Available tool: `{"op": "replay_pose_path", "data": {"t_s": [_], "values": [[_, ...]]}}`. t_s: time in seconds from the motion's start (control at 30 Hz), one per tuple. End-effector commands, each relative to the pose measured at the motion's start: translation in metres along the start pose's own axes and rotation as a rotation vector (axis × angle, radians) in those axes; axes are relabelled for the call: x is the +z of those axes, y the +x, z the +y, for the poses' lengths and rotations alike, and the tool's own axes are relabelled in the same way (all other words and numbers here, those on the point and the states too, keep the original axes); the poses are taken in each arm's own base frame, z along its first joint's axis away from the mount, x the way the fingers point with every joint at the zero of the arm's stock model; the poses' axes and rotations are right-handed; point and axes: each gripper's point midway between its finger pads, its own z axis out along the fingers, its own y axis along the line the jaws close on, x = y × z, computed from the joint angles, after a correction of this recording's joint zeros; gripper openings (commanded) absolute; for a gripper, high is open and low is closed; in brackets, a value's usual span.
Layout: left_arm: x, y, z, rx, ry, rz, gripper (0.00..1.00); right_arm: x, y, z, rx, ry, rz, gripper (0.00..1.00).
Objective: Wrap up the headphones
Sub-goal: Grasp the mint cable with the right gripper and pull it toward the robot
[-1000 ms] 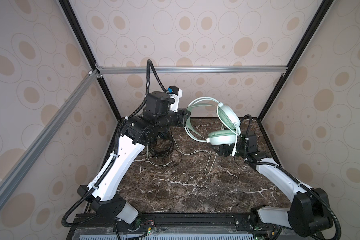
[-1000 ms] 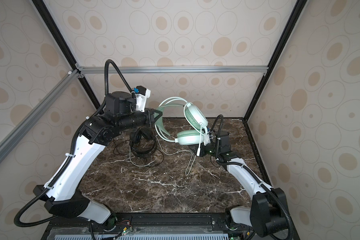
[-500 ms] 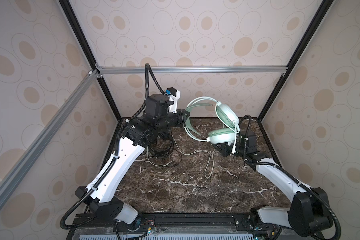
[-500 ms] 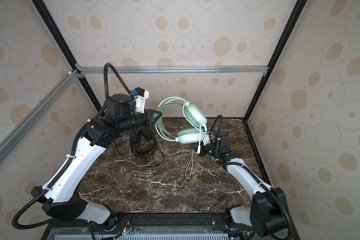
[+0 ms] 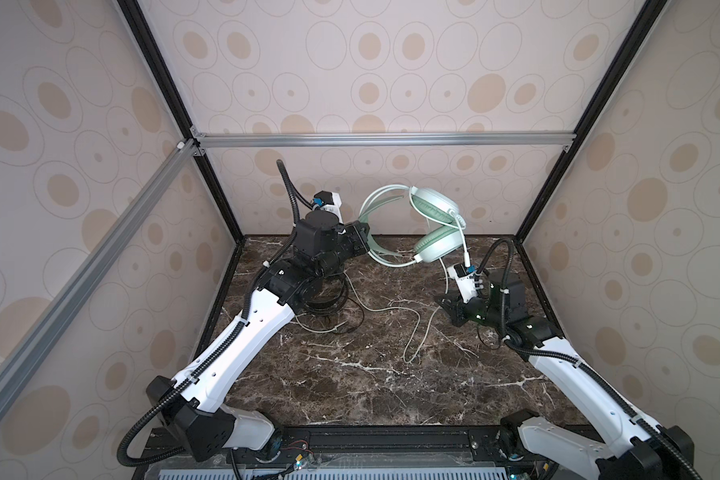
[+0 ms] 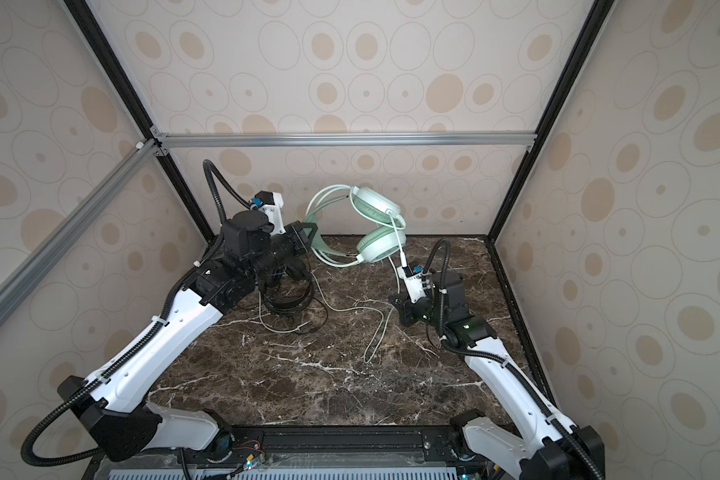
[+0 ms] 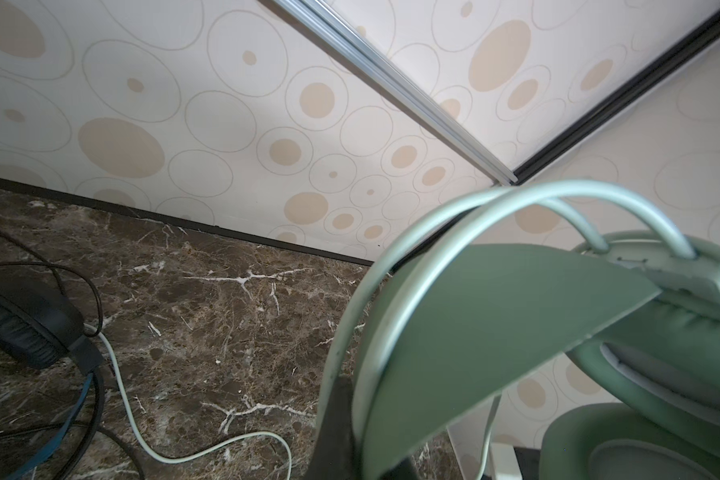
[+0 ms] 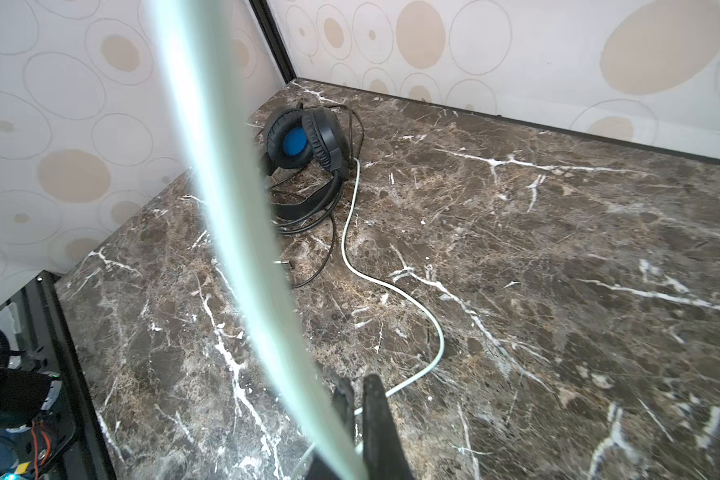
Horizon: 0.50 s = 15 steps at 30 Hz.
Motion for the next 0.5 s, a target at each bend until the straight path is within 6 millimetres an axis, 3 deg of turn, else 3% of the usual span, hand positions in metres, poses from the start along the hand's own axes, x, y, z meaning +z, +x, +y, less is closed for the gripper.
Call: {"op": "replay_pose_path", "data": {"t_s": [0.0,0.2,0.47], "values": [[-0.02,-0.063,-0.036,-0.2,0.139,-0.251,0.0,-0.005,0.027,-0.003,-0.025,0.073,0.086,0.0],[-0.009,-0.062,-0.027,-0.255,0.08,-0.298,0.0,-0.014,0.034,0.0,-0.097,0.151,0.12,0.0],[0.007,-0.051,-0.022,-0.203,-0.011,-0.333,0.0,-0.017,0.035,0.026,-0.268,0.171,0.175,0.0]]}}
